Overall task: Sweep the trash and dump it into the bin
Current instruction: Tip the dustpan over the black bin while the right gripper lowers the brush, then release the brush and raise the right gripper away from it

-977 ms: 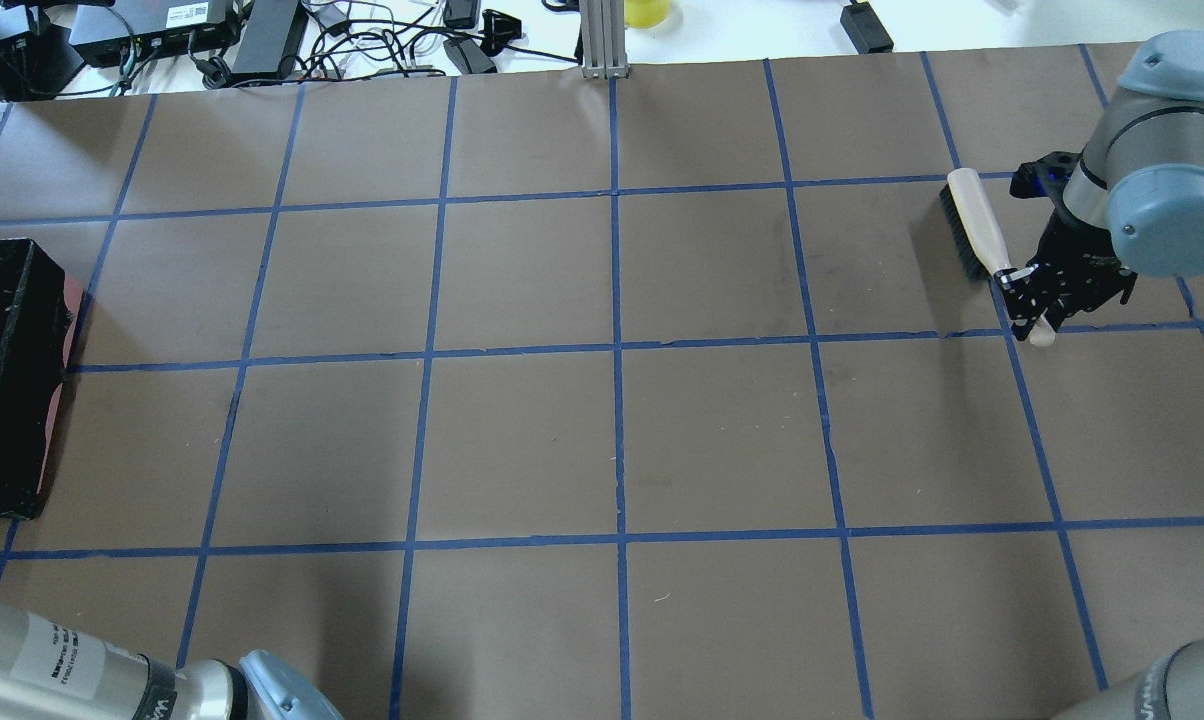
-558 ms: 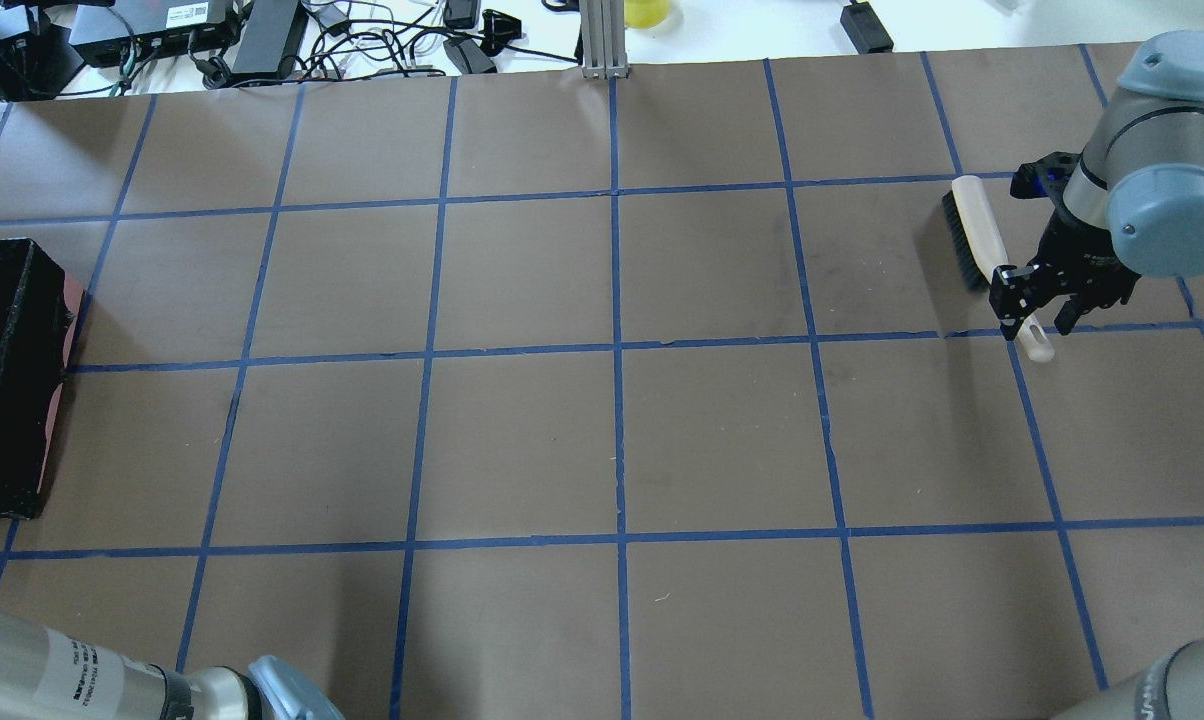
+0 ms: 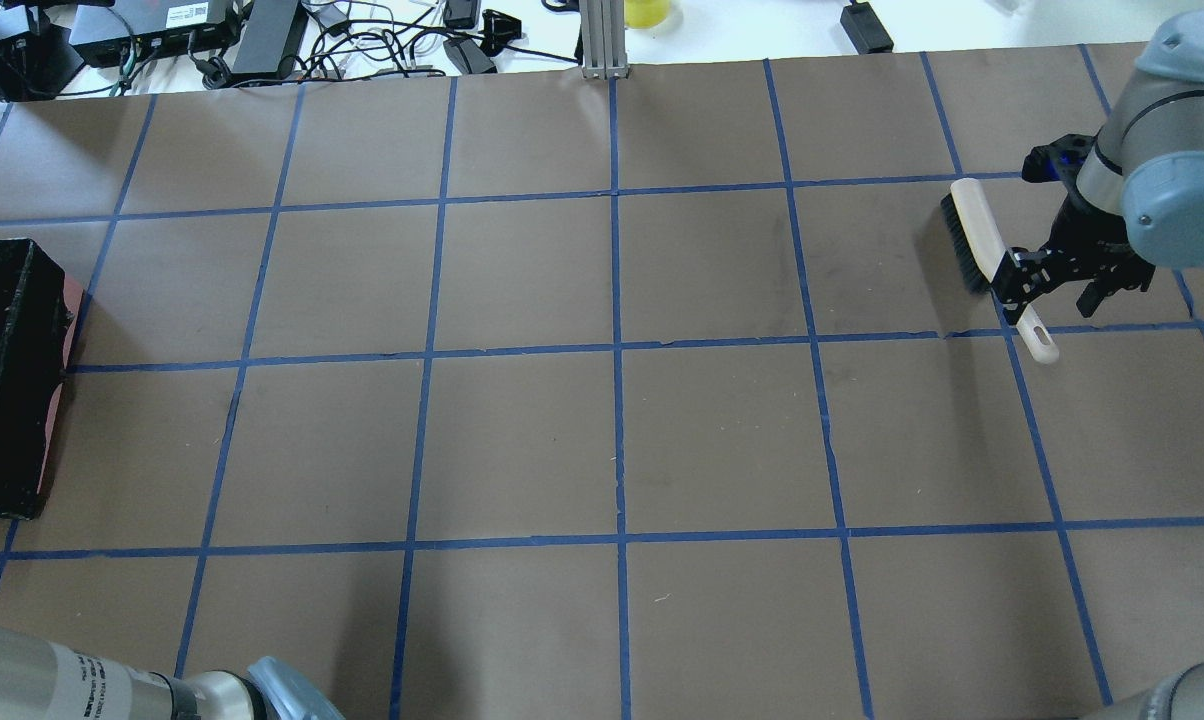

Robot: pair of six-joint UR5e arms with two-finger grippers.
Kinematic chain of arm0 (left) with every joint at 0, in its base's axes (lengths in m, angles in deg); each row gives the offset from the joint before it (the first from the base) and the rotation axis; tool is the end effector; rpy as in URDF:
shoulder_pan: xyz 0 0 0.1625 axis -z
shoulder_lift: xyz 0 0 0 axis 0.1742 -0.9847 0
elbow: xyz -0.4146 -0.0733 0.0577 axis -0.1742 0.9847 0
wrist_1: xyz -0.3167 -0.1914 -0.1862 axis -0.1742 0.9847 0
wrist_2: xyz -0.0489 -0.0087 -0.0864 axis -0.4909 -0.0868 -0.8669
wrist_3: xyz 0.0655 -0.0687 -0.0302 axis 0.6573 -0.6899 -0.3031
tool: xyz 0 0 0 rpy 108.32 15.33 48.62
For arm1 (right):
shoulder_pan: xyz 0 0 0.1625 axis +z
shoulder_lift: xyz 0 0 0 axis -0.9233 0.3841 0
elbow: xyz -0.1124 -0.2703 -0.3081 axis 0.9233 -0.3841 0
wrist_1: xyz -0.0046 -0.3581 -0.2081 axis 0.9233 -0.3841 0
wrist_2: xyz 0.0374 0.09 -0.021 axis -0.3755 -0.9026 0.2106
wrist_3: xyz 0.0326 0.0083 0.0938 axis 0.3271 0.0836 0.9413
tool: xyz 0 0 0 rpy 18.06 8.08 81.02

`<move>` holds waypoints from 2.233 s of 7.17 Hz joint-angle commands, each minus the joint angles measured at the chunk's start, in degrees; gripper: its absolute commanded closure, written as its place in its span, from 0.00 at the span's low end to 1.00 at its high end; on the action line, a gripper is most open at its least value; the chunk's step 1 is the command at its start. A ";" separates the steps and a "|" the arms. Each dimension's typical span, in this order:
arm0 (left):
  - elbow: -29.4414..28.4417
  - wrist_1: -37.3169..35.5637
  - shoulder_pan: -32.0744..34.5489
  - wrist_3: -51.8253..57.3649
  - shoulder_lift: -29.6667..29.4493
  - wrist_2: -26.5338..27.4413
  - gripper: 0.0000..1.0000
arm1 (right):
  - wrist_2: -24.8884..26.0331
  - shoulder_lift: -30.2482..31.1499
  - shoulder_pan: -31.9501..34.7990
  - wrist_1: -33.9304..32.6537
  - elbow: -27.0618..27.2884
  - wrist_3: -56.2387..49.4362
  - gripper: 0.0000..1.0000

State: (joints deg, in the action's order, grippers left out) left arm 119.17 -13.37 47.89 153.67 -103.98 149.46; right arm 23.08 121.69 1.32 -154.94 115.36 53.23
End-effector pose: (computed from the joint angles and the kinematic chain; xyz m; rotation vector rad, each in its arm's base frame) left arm 0.4697 -0.4867 0.4275 2.0989 1.6422 0.7069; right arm -0.0870 -0.5557 0.2937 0.0515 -3.0550 -0.2369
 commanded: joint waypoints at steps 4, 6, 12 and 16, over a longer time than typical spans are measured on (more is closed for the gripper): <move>6.25 -13.66 0.02 2.17 2.62 1.10 1.00 | -6.25 10.02 3.57 26.52 -19.99 1.83 0.00; 8.27 -14.63 0.37 1.99 4.37 1.71 1.00 | -6.45 11.25 16.45 26.53 -22.62 15.66 0.00; 17.25 -25.52 0.98 1.99 9.21 2.68 1.00 | -5.84 11.26 24.17 26.09 -21.75 23.39 0.01; 24.52 -35.44 2.66 1.37 12.02 4.71 1.00 | -6.89 10.91 23.99 21.52 -21.66 23.38 0.00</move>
State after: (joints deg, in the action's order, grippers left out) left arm 140.57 -44.45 50.46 154.72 -92.75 154.13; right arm 16.73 132.74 25.32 -133.10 93.69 76.63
